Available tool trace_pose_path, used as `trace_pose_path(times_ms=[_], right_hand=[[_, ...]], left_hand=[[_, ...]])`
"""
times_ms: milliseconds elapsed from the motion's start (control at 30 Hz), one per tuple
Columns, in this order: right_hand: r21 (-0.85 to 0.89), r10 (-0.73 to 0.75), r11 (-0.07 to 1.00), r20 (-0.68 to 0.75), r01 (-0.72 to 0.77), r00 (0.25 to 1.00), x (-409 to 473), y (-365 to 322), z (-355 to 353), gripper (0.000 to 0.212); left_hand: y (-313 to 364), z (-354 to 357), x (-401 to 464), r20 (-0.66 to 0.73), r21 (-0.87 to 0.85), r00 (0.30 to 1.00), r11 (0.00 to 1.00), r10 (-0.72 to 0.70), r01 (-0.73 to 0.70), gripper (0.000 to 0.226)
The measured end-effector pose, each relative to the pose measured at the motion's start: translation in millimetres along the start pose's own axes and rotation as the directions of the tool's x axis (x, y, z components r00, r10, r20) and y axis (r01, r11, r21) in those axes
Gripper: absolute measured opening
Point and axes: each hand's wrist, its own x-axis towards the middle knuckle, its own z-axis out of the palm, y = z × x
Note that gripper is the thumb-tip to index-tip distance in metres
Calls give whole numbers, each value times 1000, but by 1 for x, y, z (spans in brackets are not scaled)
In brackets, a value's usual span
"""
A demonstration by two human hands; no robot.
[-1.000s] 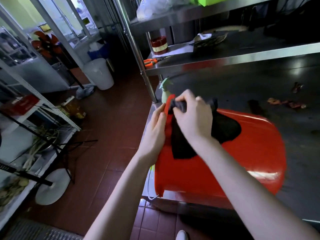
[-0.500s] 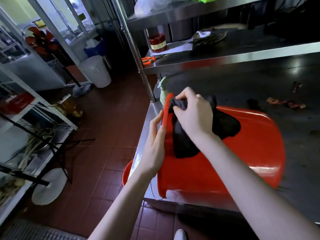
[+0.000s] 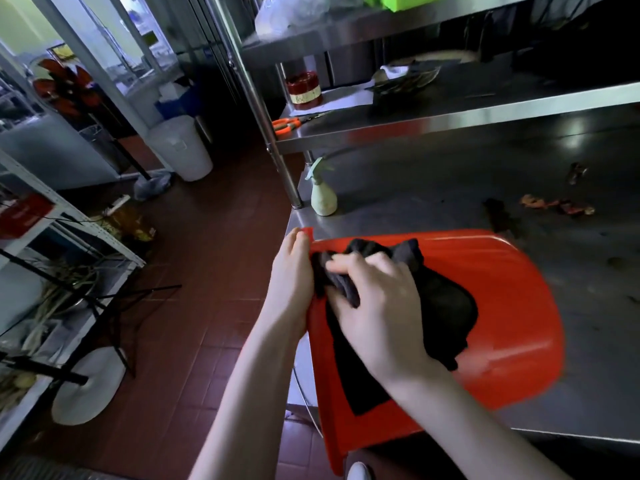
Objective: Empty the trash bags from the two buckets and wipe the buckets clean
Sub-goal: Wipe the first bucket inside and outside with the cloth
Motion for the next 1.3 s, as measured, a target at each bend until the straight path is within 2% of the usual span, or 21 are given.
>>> trace_pose_path(times_ms=[100, 167, 267, 433, 500, 600, 667, 733, 833, 933, 1000, 1100, 1167, 1233, 1300], right_hand=[[-79, 193, 980, 118, -184, 974, 48, 14, 16, 21], [-81, 266, 963, 158, -256, 951, 70, 25, 26, 25], [-27, 200, 980, 151, -198, 968, 59, 19, 26, 29], [14, 18, 1000, 12, -18, 1000, -4, 3, 4, 20], [-6, 41, 999, -1, -41, 999, 8, 8, 8, 18], [-53, 200, 979, 54, -197, 978, 49, 18, 21, 22], [-38, 263, 965, 96, -260, 960, 65, 26, 29, 21], [-57, 237, 971, 80, -233, 968, 65, 28, 34, 21], [-82, 201, 977, 54, -196, 978, 55, 24, 29, 21], [-57, 110, 992, 16, -109, 994, 28, 14, 17, 16], [-9, 18, 1000, -18, -18, 1000, 7, 8, 5, 18], [33, -39, 999, -40, 41, 998, -9, 12, -4, 27], [95, 44, 995, -67, -37, 997, -5, 20, -9, 31], [178, 176, 972, -121, -153, 977, 7, 29, -17, 31], [234, 245, 951, -175, -201, 954, 25, 37, -28, 31]], left_hand=[[-8, -2, -31, 41, -43, 987, 987, 154, -153, 31], [-13, -3, -44, 82, -27, 975, 979, 204, -203, 35], [-24, -9, -43, 67, -25, 968, 970, 241, -240, 33], [-27, -12, -40, 71, -22, 968, 971, 239, -238, 33], [-24, -11, -42, 99, -22, 958, 963, 269, -268, 38], [-25, -11, -47, 166, -33, 941, 956, 294, -292, 38], [-25, -12, -44, 173, -8, 953, 968, 248, -251, 36], [-19, -12, -36, 183, 57, 969, 982, 168, -182, 35], [-4, -13, -9, 136, 101, 990, 995, -26, 12, 23], [11, -9, 34, 73, 35, 977, 979, -202, 200, 25], [14, 0, 55, 29, 15, 973, 974, -228, 228, 24], [7, 10, 61, -39, 69, 983, 981, -178, 180, 16], [4, 12, 56, -9, 19, 994, 994, -110, 110, 10], [9, 11, 48, 29, -65, 999, 997, -41, 43, 18], [15, 5, 42, 61, -68, 996, 996, 58, -53, 20]])
